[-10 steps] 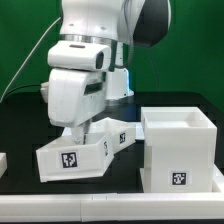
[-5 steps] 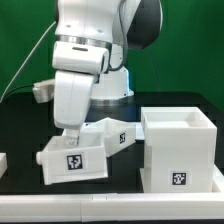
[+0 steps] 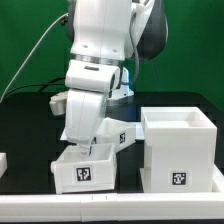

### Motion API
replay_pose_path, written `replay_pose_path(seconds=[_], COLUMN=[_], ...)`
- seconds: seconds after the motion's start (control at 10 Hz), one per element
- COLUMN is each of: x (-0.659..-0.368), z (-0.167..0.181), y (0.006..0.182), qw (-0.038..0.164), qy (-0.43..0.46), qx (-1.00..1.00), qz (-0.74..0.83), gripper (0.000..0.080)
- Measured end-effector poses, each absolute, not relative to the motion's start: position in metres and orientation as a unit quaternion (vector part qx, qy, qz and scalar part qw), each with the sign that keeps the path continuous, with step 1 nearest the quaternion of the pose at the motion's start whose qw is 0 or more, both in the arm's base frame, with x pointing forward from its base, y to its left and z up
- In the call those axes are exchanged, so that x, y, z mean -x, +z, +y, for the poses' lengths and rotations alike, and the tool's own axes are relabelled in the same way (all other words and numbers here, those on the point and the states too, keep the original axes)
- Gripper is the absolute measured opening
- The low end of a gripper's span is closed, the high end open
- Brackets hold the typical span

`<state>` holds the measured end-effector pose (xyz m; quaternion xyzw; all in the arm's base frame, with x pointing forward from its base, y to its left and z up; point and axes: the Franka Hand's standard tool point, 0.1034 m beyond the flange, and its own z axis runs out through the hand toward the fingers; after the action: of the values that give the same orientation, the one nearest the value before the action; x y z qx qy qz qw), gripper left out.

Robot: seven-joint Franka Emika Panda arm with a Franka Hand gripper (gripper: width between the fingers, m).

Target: Assemble drawer

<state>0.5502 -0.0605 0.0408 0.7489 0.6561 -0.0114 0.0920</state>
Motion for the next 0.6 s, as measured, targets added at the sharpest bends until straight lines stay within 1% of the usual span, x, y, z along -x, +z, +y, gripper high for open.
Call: replay_pose_path(seconds=[0.2, 0.3, 0.4, 0.6], x=[-0.548, -0.542, -0.542, -0.545], z=[-0.06, -0.058, -0.058, -0.059], y=[0.037, 0.027, 0.024, 0.024], qw=[0.093, 0.093, 0.095, 0.103], qy=[-0.012, -0.016, -0.015, -0.005], qx=[-0.746, -0.739, -0.737, -0.737], qz=[0.66, 0.667, 0.669, 0.668], gripper=[0.0038, 0.0038, 0.0038, 0.0038])
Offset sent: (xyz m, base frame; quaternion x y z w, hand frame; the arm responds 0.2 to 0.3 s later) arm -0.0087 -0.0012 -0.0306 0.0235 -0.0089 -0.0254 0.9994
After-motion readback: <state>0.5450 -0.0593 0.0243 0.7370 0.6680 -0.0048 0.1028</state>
